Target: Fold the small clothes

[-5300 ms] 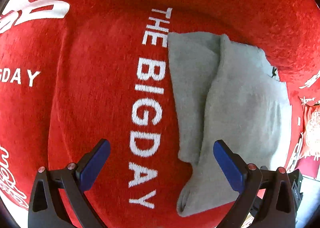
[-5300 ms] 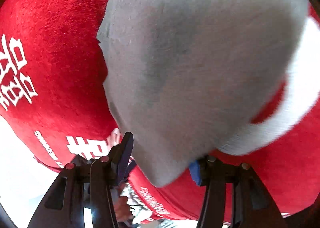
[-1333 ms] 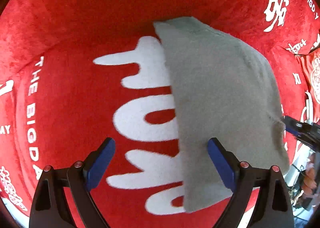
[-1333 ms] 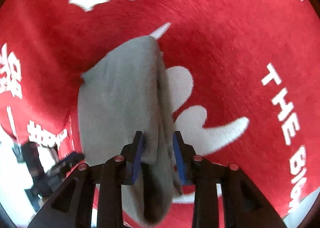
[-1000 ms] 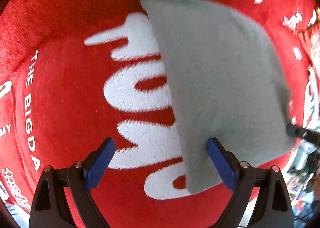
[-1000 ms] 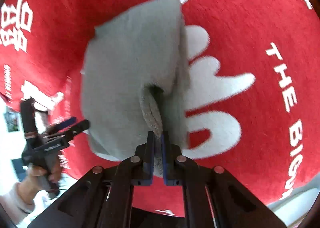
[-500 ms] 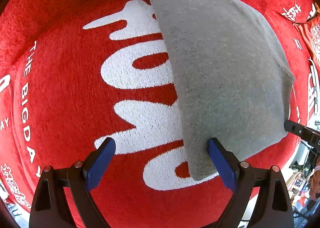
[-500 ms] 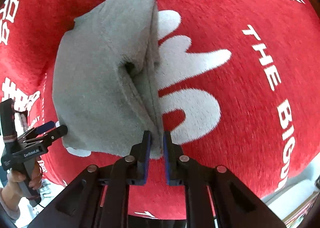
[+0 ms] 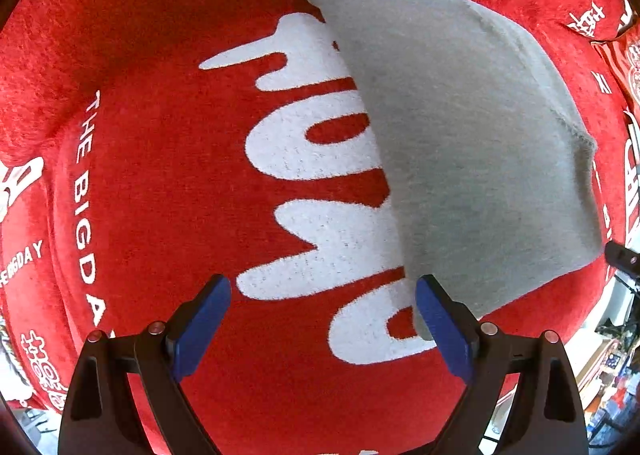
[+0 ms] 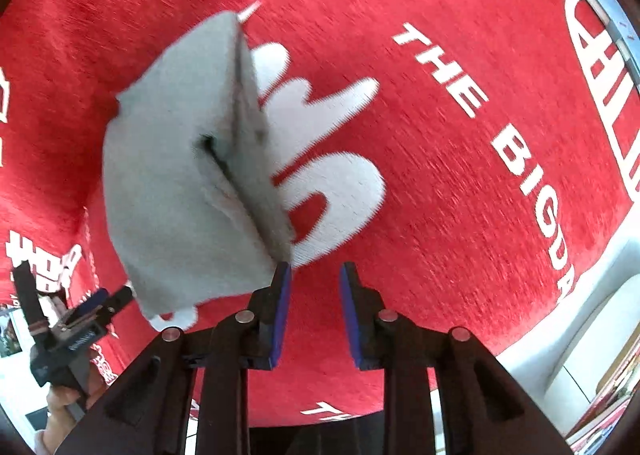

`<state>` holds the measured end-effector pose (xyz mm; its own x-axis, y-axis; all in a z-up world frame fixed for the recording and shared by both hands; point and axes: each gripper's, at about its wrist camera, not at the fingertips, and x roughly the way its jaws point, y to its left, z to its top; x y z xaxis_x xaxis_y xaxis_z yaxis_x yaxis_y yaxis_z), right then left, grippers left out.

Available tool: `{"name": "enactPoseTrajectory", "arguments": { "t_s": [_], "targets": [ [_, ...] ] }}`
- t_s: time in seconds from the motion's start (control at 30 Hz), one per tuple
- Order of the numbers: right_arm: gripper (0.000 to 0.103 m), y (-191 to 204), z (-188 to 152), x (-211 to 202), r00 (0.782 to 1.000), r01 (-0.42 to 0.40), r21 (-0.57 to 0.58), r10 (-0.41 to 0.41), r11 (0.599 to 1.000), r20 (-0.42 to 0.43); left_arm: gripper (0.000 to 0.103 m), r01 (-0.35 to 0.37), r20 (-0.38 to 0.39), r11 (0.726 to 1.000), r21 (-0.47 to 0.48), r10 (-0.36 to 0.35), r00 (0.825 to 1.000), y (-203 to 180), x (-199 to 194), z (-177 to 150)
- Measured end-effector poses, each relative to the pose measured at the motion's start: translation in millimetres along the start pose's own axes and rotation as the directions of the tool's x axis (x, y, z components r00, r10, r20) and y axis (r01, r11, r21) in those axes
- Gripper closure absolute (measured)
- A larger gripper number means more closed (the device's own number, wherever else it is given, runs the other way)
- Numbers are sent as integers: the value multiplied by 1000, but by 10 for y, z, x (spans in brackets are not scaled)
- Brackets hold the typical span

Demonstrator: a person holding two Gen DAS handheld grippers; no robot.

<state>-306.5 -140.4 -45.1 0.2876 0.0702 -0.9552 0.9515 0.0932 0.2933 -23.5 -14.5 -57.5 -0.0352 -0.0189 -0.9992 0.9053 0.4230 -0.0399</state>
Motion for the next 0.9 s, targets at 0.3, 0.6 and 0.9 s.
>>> {"name": "enactPoseTrajectory", "arguments": {
  "t_s": [0.3,0.6,0.9],
  "targets": [
    [55,261,97,-19,999,-42,-54,43,998,9,2,-45,11,999,-4,45,999,-63,0,80],
    [40,288,258,55,997,-72,-72,73,995,3,0,-72,16,997,-11,73,997,-101,-13,275],
    [38,301,581,40,992,-127,-95,128,987,4,0,-51,73,989,-136,62,995,107,-134,573]
  ]
}}
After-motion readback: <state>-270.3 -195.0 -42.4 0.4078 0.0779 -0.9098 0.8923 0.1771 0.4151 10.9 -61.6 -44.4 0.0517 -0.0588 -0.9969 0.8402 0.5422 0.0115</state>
